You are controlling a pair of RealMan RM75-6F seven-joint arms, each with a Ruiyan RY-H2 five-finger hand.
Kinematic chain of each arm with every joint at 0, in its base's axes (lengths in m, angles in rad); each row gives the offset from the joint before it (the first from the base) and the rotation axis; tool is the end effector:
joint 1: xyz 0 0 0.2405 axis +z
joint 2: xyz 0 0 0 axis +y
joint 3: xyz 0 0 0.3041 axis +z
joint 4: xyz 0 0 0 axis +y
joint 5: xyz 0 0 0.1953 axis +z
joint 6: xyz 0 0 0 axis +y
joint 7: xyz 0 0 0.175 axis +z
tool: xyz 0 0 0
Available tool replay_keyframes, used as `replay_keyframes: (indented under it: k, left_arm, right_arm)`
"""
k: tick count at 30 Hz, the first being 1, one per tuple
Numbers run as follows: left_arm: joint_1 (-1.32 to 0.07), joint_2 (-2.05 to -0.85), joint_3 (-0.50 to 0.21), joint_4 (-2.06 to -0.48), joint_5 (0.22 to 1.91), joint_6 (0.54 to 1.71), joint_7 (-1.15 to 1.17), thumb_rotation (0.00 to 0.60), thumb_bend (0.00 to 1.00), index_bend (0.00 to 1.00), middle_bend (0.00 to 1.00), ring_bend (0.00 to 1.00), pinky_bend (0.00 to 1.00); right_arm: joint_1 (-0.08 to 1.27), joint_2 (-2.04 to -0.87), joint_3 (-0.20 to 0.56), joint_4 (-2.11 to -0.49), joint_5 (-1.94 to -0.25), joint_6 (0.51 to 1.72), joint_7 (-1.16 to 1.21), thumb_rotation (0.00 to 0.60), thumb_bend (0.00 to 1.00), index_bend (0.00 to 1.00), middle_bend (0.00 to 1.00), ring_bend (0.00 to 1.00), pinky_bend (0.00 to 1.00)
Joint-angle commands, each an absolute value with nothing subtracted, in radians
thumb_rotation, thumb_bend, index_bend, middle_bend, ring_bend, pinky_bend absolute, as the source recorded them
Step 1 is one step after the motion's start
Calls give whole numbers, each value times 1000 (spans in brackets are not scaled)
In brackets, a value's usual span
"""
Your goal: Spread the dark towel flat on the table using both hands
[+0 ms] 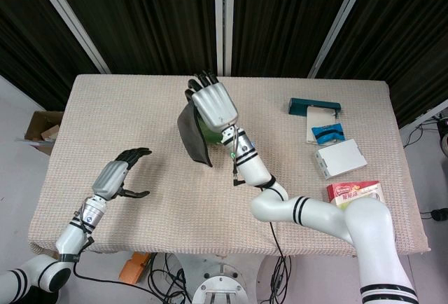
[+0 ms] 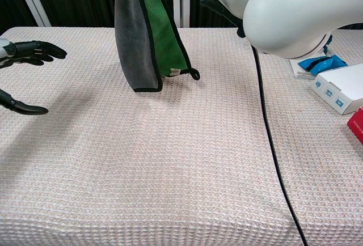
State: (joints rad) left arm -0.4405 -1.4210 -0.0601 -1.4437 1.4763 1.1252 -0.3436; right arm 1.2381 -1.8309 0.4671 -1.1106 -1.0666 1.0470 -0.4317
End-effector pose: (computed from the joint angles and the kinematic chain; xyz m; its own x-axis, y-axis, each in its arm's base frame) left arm -0.2768 0.3217 0.0394 0.0234 0.3406 0.9399 0.9753 -0.2144 0.0534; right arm 0.0612 -0.4902 -0.0197 0.3152 0.1539 0.9364 -0.7705 -0.5346 0.3472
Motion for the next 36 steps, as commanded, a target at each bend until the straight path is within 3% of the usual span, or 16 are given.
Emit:
replay_keyframes:
  k: [1, 12, 26, 36]
  left_arm:
    - [-442, -1425, -60, -1444, 1476, 1129, -329, 600, 0, 165, 122, 110, 117]
    - [-459, -1467, -104, -1469, 1432, 1134, -330, 600, 0, 164, 122, 110, 117]
    - [-568, -1585, -285, -1480, 1133, 941, -422, 600, 0, 139, 122, 111, 132]
    - [-623, -1636, -352, -1467, 991, 877, -396, 600, 0, 114, 121, 110, 138]
  right_arm:
    - [1236, -1826, 472, -1120, -1063, 1050, -433, 600, 541, 734, 324, 175, 164]
    - [1253, -1820, 516, -1147, -1021, 1061, -459, 600, 540, 733, 324, 175, 164]
    - [1392, -1956, 598, -1000, -919, 1090, -556, 600, 541, 729, 324, 175, 165]
    - [1439, -2015, 594, -887, -934, 1111, -560, 600, 541, 729, 326, 175, 163]
